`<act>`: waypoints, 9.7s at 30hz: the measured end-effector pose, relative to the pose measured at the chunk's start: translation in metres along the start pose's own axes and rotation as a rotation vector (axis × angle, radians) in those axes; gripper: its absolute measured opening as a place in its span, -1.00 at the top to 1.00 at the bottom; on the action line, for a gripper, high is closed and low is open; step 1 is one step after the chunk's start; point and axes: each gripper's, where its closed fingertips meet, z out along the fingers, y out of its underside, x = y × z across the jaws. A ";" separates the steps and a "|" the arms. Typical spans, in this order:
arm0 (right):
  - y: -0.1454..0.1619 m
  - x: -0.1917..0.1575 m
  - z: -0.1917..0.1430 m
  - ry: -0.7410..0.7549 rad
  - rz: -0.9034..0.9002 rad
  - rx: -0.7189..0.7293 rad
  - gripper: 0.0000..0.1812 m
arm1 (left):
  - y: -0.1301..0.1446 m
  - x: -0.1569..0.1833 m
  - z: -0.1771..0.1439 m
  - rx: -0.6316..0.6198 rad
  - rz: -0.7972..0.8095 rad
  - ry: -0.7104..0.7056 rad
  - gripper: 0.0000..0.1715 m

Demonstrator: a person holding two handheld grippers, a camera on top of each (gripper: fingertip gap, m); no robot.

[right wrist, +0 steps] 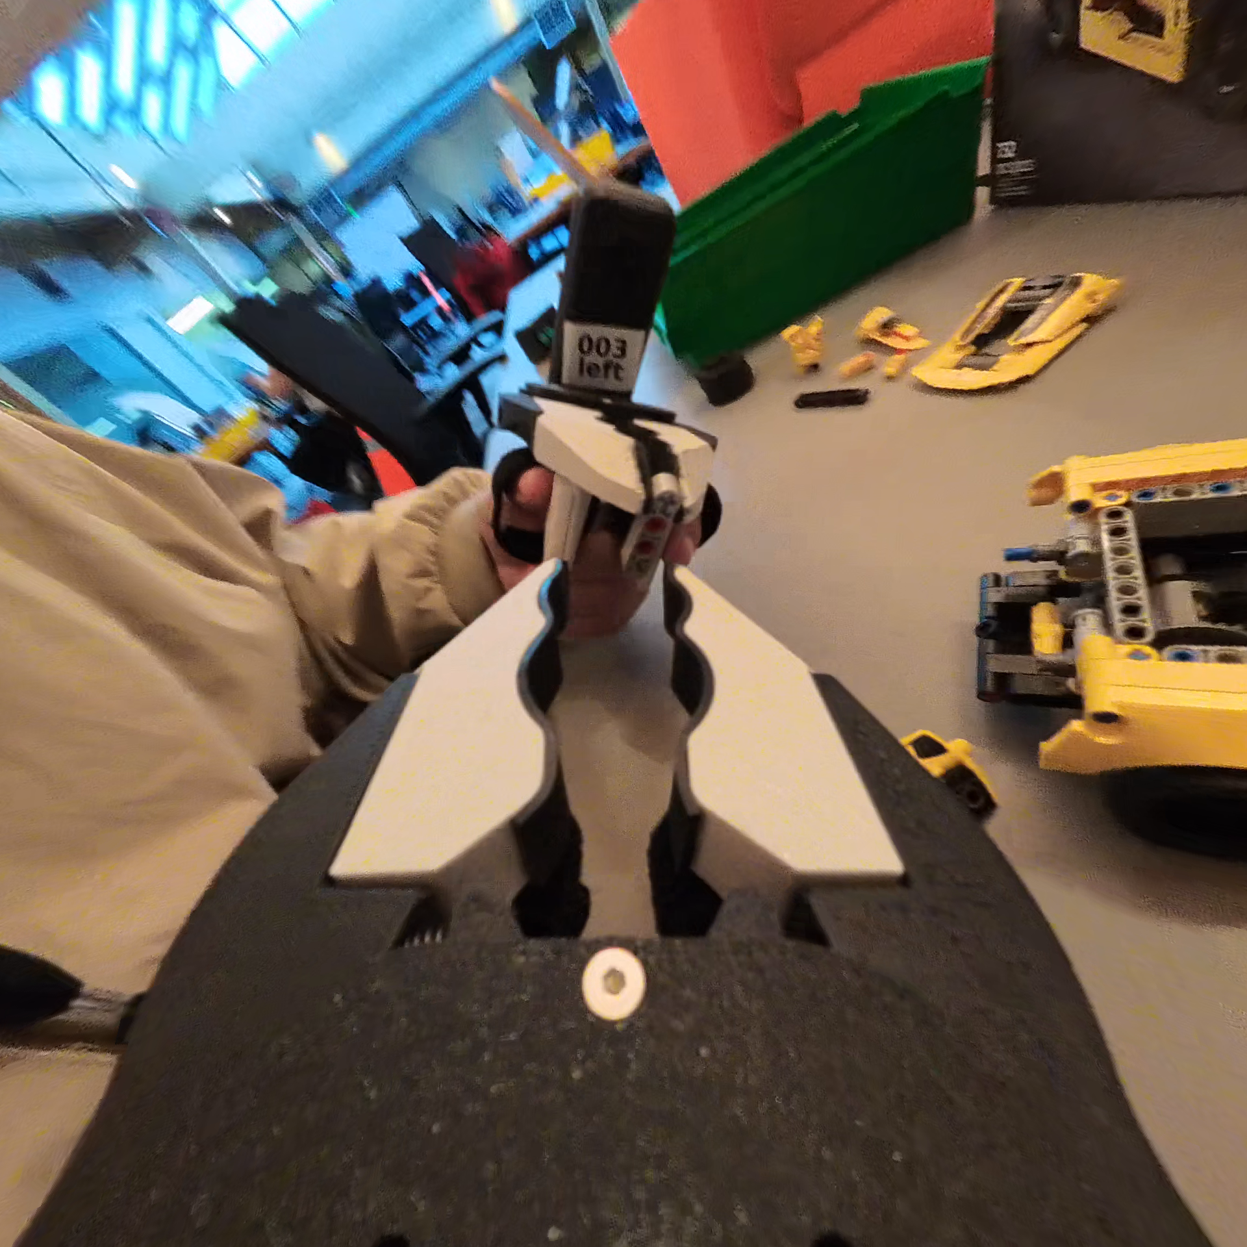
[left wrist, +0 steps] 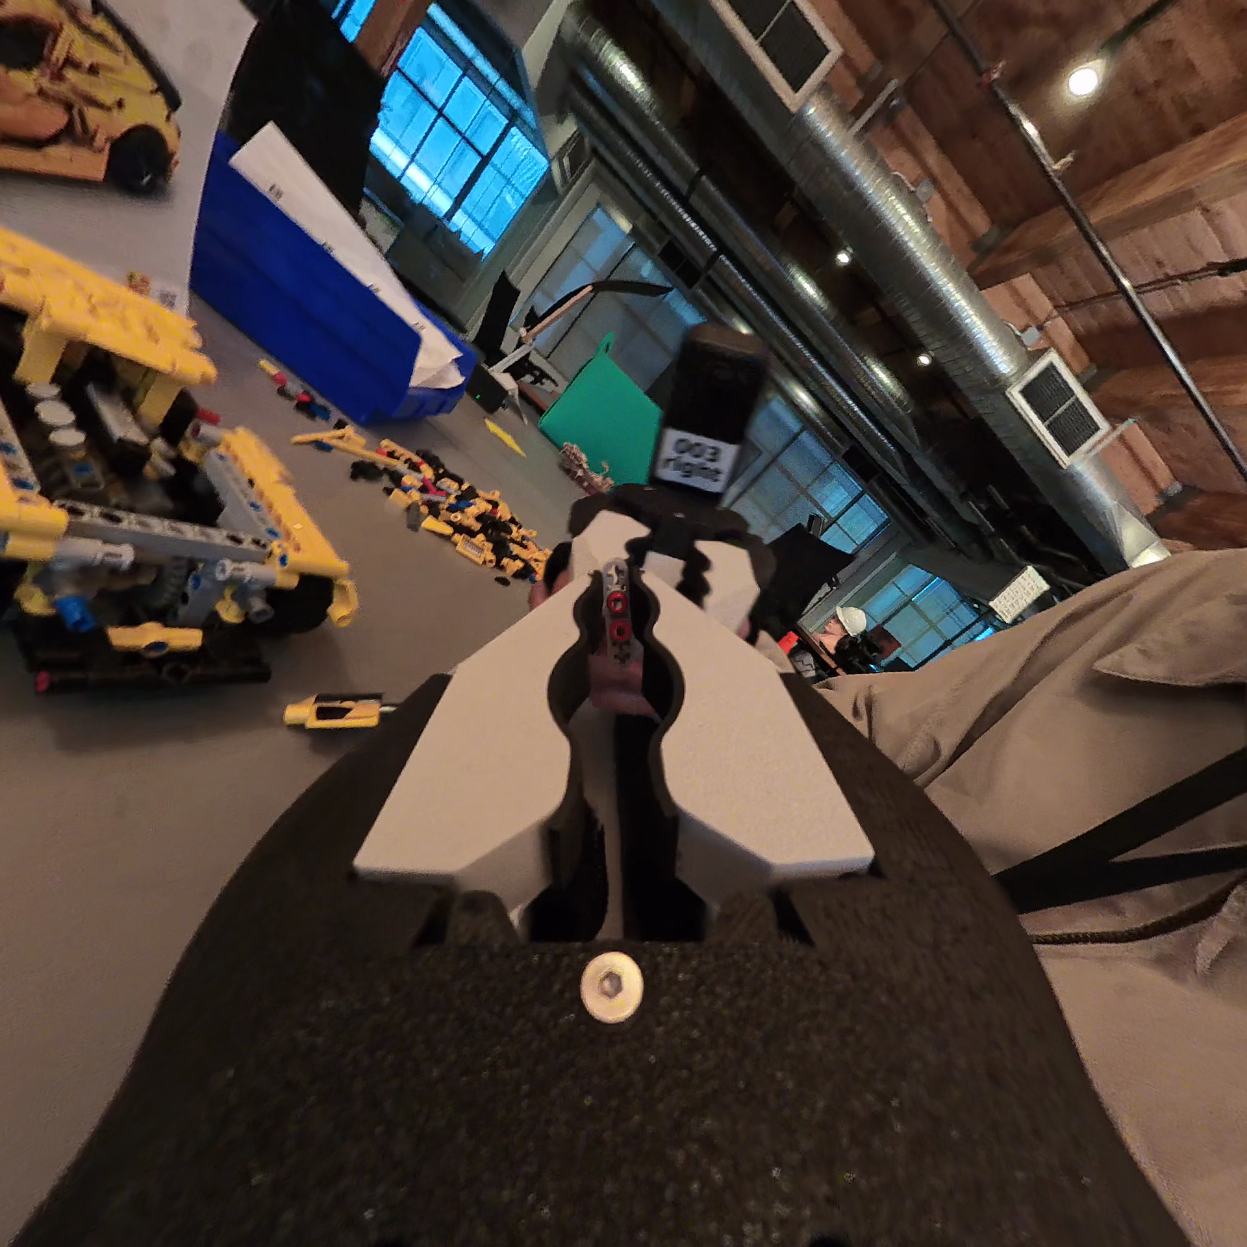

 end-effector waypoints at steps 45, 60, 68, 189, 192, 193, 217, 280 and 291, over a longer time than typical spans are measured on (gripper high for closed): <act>-0.016 -0.014 -0.010 -0.179 0.089 0.177 0.95 | 0.005 0.026 0.002 -0.077 0.276 0.027 0.93; -0.008 -0.011 -0.010 -0.175 0.071 0.125 0.93 | 0.017 0.021 -0.003 -0.175 0.375 -0.025 0.93; -0.018 -0.015 -0.014 -0.210 0.090 0.183 0.95 | 0.010 0.027 0.003 -0.115 0.314 0.007 0.93; -0.025 -0.005 -0.017 -0.231 0.174 0.235 0.95 | 0.000 0.019 0.004 -0.045 0.308 -0.045 0.95; -0.024 -0.002 -0.017 -0.221 0.172 0.227 0.95 | -0.001 0.017 0.004 -0.045 0.302 -0.058 0.96; -0.025 -0.003 -0.017 -0.231 0.185 0.234 0.95 | -0.001 0.017 0.004 -0.039 0.302 -0.054 0.96; -0.020 0.010 -0.011 -0.192 0.272 0.215 0.94 | -0.002 0.007 0.002 -0.015 0.139 -0.040 0.76; -0.019 0.009 -0.012 -0.179 0.204 0.184 0.95 | 0.001 0.004 0.003 -0.037 0.177 -0.058 0.95; 0.008 0.049 -0.022 0.069 0.172 0.027 0.94 | -0.024 -0.001 -0.016 0.094 0.075 -0.048 0.94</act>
